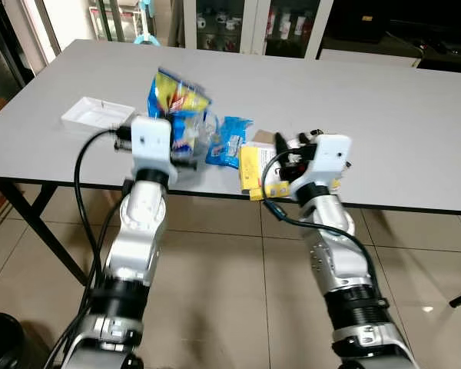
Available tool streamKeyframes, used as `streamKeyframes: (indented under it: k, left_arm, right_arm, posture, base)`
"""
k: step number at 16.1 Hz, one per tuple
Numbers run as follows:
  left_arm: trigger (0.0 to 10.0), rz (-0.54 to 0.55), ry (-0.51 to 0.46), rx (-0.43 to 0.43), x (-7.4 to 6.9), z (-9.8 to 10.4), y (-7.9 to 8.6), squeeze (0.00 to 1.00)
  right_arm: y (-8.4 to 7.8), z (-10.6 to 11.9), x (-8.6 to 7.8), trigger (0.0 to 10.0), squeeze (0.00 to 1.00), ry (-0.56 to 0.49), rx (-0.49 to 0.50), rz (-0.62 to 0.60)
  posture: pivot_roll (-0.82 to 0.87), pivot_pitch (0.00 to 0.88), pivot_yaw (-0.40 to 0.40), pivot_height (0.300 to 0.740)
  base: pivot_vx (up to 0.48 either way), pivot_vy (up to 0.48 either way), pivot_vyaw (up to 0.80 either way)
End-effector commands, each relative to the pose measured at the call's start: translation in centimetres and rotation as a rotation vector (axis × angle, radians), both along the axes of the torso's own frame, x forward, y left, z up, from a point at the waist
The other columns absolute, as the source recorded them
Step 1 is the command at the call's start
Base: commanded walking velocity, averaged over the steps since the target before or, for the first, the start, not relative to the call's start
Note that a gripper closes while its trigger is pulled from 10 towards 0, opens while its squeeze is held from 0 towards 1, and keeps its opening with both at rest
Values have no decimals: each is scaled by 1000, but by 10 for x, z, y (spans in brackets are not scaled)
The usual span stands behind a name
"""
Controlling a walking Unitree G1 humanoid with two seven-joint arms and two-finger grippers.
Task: Picking trash to rubbish bin
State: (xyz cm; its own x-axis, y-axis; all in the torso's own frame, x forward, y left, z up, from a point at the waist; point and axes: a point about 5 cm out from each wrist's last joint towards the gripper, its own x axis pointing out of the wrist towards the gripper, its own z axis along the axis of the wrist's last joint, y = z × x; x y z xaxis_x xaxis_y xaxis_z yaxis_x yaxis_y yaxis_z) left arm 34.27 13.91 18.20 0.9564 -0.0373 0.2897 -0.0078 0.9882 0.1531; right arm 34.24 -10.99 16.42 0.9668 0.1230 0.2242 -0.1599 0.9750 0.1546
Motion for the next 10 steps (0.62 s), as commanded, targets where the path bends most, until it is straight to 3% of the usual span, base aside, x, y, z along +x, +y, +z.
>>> streamKeyframes:
  k: [1,5,10]
  left_arm:
    - [10000,14,-11,5,-1,-2,1,0]
    - [10000,46,-6,22,2,-1,4,0]
    - [10000,38,-2,19,-1,-5,-1,0]
  right_arm:
    - [-11,0,1,10000,0,-11,-5,-56]
    - [-17,-1,3,10000,0,0,-4,-91]
    - [-10,-8,1,10000,0,18,5,-68]
  posture:
    - [13,4,-62,740]
    - [16,20,-71,740]
    - [14,17,-75,740]
  base:
    - [0,0,0]
    - [0,0,0]
    - [0,0,0]
